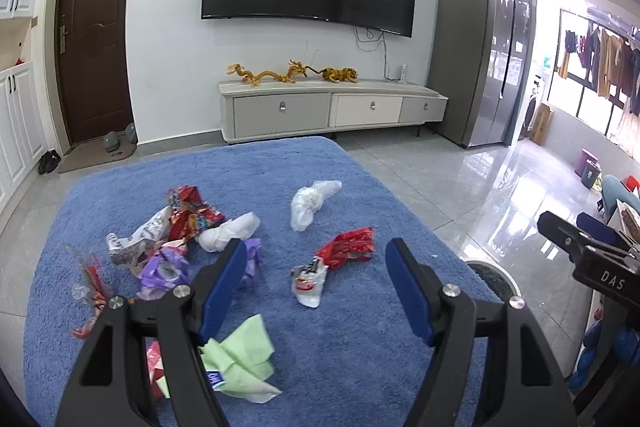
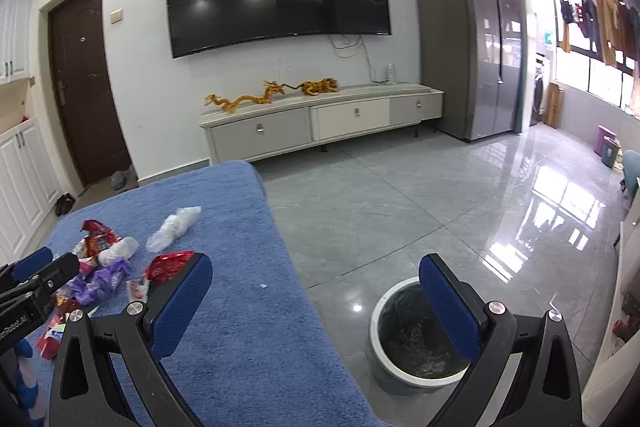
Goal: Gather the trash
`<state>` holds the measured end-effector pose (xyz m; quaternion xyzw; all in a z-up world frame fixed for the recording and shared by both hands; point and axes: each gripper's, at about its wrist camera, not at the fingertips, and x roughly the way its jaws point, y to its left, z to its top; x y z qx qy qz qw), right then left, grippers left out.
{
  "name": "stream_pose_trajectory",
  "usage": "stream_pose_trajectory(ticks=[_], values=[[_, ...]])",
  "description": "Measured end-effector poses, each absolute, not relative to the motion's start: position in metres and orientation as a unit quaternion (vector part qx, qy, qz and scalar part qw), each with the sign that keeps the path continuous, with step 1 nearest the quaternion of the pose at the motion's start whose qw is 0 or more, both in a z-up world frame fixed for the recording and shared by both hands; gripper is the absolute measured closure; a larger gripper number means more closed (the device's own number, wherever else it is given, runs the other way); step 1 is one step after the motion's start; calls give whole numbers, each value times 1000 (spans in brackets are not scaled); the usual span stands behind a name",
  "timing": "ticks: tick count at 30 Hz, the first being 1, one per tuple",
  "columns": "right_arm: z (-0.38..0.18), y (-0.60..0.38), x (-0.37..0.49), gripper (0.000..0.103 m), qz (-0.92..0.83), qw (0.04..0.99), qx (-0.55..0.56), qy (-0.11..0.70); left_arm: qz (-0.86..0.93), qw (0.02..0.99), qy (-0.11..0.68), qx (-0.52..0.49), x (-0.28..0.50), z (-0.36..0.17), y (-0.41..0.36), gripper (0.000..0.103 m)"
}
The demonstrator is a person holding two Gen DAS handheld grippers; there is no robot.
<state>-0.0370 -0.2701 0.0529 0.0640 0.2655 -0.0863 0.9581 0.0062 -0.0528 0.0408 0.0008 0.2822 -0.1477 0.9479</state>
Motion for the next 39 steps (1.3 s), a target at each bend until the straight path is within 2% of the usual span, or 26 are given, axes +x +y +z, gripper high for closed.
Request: stream_pose_trajectory(ticks=[11,14,16,19,27,32,34,36,39], values=[[48,-239,-22,0,-6,954,61,294,-87,949,302,7,-9,20,52,33],[42,-230,-16,10,19,949,62,309,-76,943,323,17,-13,4,80,33],[35,-221,-10,21,40,943,60,325,-80,937,341,18,-12,-6,93,33],[25,-207,-1,29,70,934,60,344,-96,928,361,11,-9,-17,105,33],[10,-189,13,31,114,917,56,377,-155,907,389,43,-3,-39,87,34],[0,-170,18,31,173,900,55,397,-171,900,400,36,3,-47,85,47],[-6,-158,21,31,205,889,59,406,-171,897,407,28,6,-49,87,60],[-11,-147,25,31,235,878,68,412,-174,892,416,15,10,-51,89,67],[-17,-128,32,31,282,856,79,427,-177,891,418,0,13,-52,93,69]])
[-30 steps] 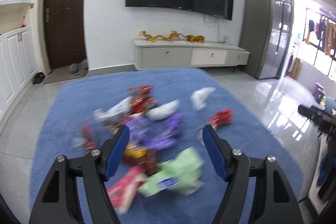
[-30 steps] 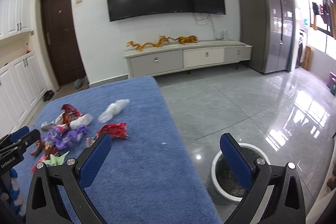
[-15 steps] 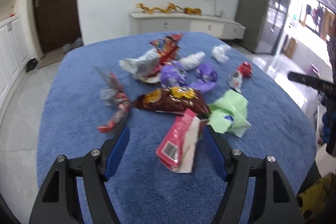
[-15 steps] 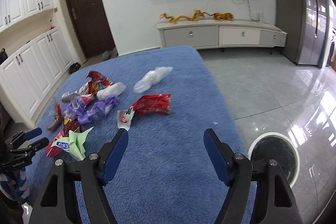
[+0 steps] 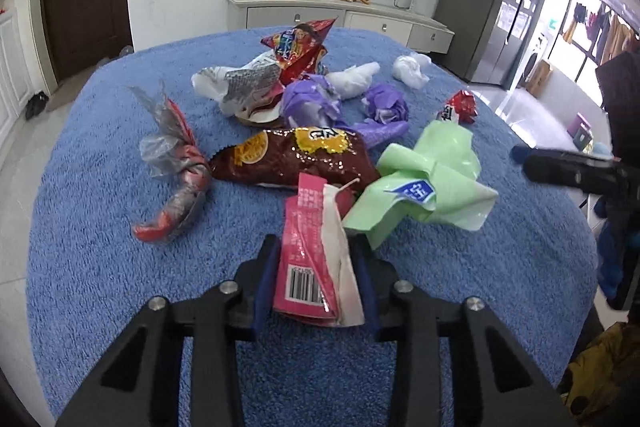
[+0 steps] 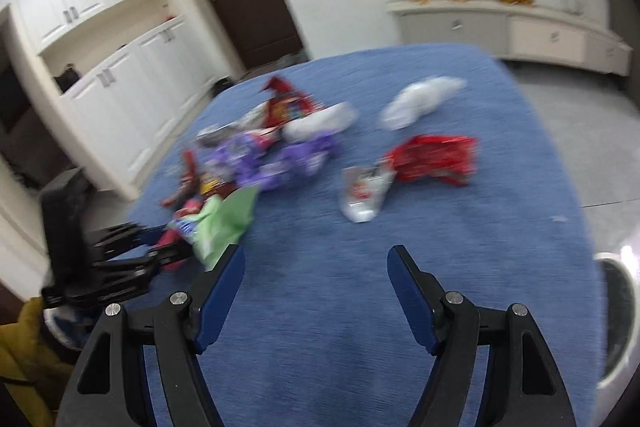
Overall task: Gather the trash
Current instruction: 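Grasp the pink chip bag with the left gripper while the right gripper grasps the green paper, then carry the pink bag and green paper in both grippers over the trash bin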
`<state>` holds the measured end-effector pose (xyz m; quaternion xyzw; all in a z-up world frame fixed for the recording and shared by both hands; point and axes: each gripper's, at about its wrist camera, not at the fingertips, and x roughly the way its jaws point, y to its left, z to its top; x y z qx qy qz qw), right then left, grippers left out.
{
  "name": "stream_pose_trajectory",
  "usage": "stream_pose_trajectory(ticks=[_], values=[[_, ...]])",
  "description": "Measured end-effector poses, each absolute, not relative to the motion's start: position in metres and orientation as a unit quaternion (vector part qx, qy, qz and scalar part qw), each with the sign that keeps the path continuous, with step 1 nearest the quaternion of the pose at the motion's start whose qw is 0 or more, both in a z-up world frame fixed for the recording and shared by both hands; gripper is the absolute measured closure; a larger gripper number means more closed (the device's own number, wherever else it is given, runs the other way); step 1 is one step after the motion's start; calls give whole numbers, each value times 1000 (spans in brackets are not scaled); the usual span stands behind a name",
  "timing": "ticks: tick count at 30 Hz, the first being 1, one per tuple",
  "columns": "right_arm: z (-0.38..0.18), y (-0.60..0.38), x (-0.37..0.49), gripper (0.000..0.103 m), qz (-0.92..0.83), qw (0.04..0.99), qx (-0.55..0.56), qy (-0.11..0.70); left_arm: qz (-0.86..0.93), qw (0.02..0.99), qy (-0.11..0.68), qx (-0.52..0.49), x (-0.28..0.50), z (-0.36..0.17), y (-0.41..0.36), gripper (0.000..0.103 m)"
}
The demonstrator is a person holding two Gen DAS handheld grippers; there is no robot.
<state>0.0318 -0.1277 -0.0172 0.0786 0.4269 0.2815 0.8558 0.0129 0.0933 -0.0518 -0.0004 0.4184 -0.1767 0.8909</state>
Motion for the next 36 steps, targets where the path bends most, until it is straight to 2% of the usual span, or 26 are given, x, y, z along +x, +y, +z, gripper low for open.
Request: stream_pose_trajectory(ticks=[12,13,15,16,18,28,36], values=[[-31,-61,61,32,383,800,91,453,-178,889,421,-20,13,-53,101,71],[-36,-57,63,45,387,795,91,459,-178,890,420,-19,12,-53,101,71],[-41,-54,67,64,397,785,101,465,-176,890,420,-18,12,-53,100,71],[-41,-56,68,70,396,786,105,462,-175,890,420,-18,12,-53,101,71],[-38,-61,65,75,398,790,103,456,-175,890,419,-25,11,-52,102,71],[-19,-115,42,77,362,825,124,416,-154,897,413,-26,-6,-42,98,73],[5,-177,17,77,311,862,161,366,-163,908,385,-30,-15,-8,74,73]])
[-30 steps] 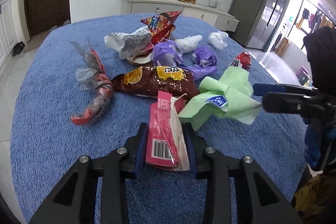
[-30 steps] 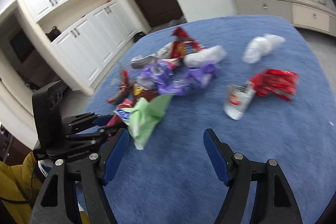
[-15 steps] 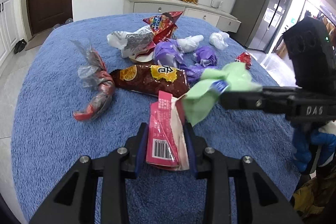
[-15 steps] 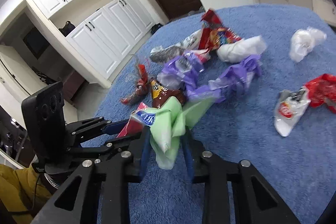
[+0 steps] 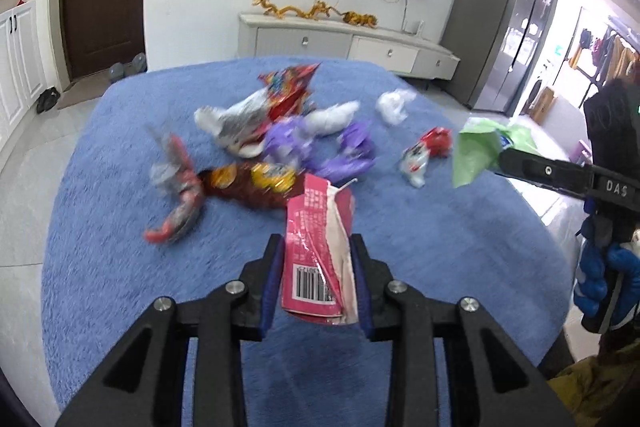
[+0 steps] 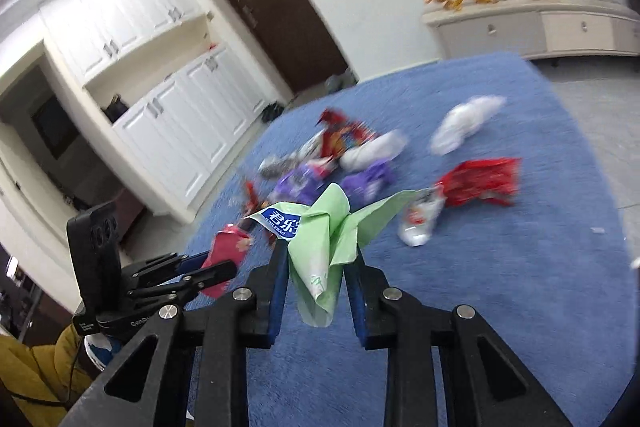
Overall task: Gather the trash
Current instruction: 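Carry the pink bag and green paper in both grippers over the trash bin, then open both grippers over the bin to drop the pink bag and green paper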
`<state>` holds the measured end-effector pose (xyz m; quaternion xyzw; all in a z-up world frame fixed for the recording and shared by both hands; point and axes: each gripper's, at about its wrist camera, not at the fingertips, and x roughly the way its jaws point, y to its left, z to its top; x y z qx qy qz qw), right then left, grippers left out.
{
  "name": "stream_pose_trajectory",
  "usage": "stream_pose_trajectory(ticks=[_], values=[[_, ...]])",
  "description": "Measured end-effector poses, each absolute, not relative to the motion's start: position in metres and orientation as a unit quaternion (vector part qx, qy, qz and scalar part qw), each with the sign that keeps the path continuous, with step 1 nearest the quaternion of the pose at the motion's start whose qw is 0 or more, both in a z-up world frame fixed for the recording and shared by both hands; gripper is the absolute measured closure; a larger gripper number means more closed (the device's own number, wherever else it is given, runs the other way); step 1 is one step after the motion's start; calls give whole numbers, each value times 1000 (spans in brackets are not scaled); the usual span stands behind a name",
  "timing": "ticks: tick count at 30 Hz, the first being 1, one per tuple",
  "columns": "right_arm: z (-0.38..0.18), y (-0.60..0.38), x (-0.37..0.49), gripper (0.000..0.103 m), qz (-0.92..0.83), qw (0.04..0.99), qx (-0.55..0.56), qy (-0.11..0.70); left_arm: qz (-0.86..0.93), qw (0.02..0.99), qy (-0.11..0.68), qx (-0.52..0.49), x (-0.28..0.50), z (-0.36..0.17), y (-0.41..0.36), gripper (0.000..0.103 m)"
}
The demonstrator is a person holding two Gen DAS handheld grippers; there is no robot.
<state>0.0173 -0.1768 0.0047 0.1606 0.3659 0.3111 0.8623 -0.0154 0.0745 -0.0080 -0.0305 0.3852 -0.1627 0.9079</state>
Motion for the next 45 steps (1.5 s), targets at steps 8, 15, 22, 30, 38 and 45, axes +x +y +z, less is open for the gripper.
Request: stream_pose_trajectory(ticks=[8,15,22,30,38,45], values=[[19,-291,-11,77,162,914,184,323,-256,895,364,-30,9,33,-11,73],[4,-383,-28,77,11,926,191,326,-359,862,357,10,40,56,-145,73],[-31,-459,-22,77,-63,904,228,355,-410,825,388,39,73,33,-271,73],[-81,-506,-12,77,-97,879,255,390,-425,798,424,56,99,-11,-370,71],[-90,-529,-39,61,-140,869,284,380,-431,775,459,48,104,-37,-399,47],[-62,-531,-61,57,-156,880,279,352,-424,786,448,41,96,-27,-387,47]])
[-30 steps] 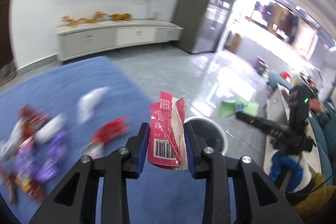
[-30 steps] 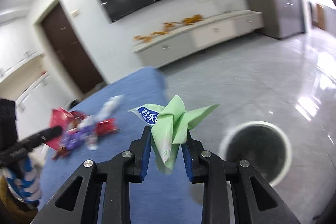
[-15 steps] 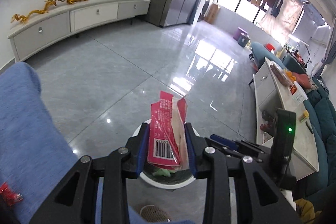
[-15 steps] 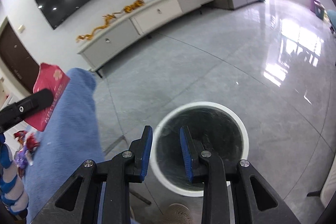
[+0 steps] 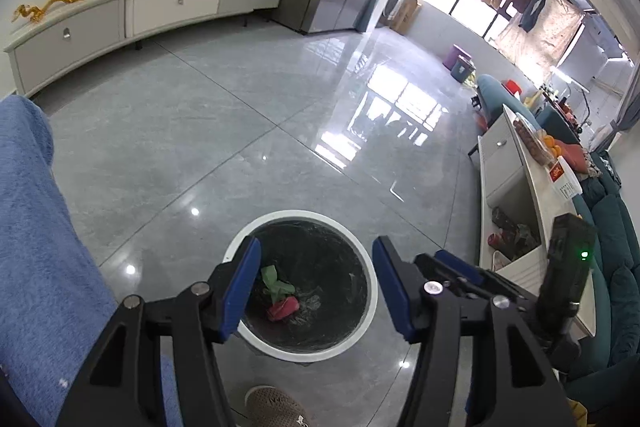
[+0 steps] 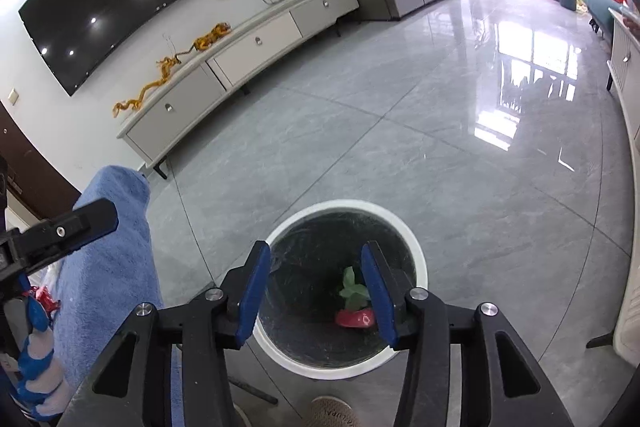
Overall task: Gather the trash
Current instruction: 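Open both grippers over the bin to drop the pink bag and green paper, then move both open grippers back over the trash on the rug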
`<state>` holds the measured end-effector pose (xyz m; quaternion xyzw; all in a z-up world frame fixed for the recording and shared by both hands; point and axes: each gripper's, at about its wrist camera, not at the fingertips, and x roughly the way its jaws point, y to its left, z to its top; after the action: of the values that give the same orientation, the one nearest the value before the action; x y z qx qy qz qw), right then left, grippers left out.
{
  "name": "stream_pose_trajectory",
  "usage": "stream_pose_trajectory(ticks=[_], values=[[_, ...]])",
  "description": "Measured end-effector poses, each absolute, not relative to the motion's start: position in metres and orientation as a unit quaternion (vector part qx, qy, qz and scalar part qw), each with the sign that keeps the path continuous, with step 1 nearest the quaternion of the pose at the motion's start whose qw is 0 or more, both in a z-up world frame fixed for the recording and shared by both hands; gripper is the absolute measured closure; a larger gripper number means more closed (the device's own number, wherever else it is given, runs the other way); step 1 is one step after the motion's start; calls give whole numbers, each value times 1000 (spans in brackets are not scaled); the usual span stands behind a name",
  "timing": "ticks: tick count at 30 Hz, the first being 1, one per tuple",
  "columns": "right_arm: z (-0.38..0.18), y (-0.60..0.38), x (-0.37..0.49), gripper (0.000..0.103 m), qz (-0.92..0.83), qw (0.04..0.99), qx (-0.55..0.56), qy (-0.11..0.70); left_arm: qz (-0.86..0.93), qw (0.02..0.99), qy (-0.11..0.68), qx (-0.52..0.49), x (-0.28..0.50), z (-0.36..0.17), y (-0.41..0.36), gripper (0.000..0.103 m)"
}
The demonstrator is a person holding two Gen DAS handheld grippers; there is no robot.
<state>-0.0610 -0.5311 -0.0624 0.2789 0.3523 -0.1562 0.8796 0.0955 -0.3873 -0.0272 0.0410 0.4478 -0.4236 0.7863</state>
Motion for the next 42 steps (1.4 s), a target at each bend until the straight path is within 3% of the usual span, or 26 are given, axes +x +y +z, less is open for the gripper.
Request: stream_pose_trajectory(ticks=[13,26,42], values=[[31,-484,-88,53,-134,923,237,272,-407,836,366,43,42,41,-319,47],[95,-394,-84,51,-53,952,186,237,-361,879,313,-4,8,91,-181,46],[107,-290,-48,50,53,952,137,267,-266,912,305,-66,11,70,-14,46]])
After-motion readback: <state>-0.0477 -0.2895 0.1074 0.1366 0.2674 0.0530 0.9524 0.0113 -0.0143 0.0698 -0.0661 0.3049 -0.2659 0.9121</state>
